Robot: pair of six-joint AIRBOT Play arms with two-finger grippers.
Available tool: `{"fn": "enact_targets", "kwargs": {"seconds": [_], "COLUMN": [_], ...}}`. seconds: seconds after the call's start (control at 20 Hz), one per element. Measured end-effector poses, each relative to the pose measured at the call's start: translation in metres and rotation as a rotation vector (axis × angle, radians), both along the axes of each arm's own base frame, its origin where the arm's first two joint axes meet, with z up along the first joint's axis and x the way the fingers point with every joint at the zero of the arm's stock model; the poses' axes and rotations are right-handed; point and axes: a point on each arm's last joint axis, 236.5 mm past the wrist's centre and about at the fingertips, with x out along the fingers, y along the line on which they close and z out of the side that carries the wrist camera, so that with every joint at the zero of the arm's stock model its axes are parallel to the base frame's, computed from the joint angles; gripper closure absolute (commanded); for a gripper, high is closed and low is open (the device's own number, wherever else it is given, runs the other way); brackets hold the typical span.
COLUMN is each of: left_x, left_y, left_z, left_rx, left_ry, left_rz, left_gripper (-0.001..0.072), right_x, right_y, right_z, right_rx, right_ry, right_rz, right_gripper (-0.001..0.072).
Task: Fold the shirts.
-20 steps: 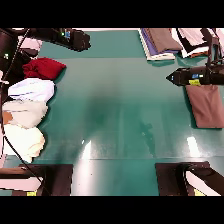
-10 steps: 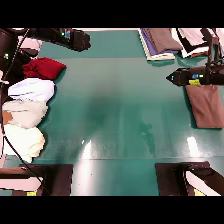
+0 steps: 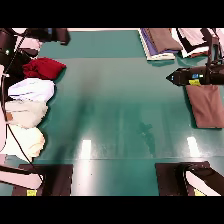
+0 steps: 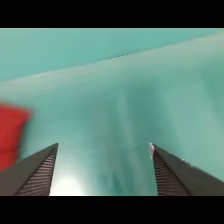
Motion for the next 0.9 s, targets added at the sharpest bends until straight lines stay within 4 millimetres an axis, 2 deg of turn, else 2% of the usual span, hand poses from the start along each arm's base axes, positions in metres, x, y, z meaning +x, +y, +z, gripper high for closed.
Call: {"fn": "enact_targets", "kwargs": {"seconds": [0.2,0.4,0.55,0.7,0.75,0.8,0.85,0.9], "left_x": [0.029,0.047,0.057,0.067,0.070,0.071,0.073,0.074], "left_y": [0.086,0.147,0.172,0.181,0.183,0.184,0.185,0.185], "left_z": [-0.076,-0.151,-0.193,-0.220,-0.225,-0.228,-0.229,-0.229], "left_rx": [0.031,0.022,0.012,0.003,0.000,-0.004,-0.006,-0.008], "left_ry": [0.142,0.246,0.282,0.284,0.281,0.278,0.272,0.268], "left_rz": [0.185,0.310,0.361,0.378,0.382,0.387,0.388,0.390], "left_gripper": [0.0038,0.0038,0.0038,0.0053,0.0277,0.0568,0.0668,0.0678], "right_x": [0.000,0.000,-0.001,-0.001,-0.001,-0.001,-0.001,-0.001], "right_y": [0.000,0.000,0.000,0.000,0.000,0.000,0.000,0.000], "right_z": [0.000,-0.001,-0.001,-0.001,-0.001,-0.001,-0.001,-0.001], "right_rx": [-0.001,0.000,-0.001,-0.001,-0.001,-0.001,-0.001,-0.001], "right_ry": [0.001,0.001,0.003,0.004,0.004,0.004,0.004,0.003], "right_rz": [0.000,0.000,0.001,0.001,0.001,0.001,0.001,0.001], "right_gripper": [0.0695,0.0695,0.0695,0.0696,0.0695,0.0695,0.0695,0.0696]}}
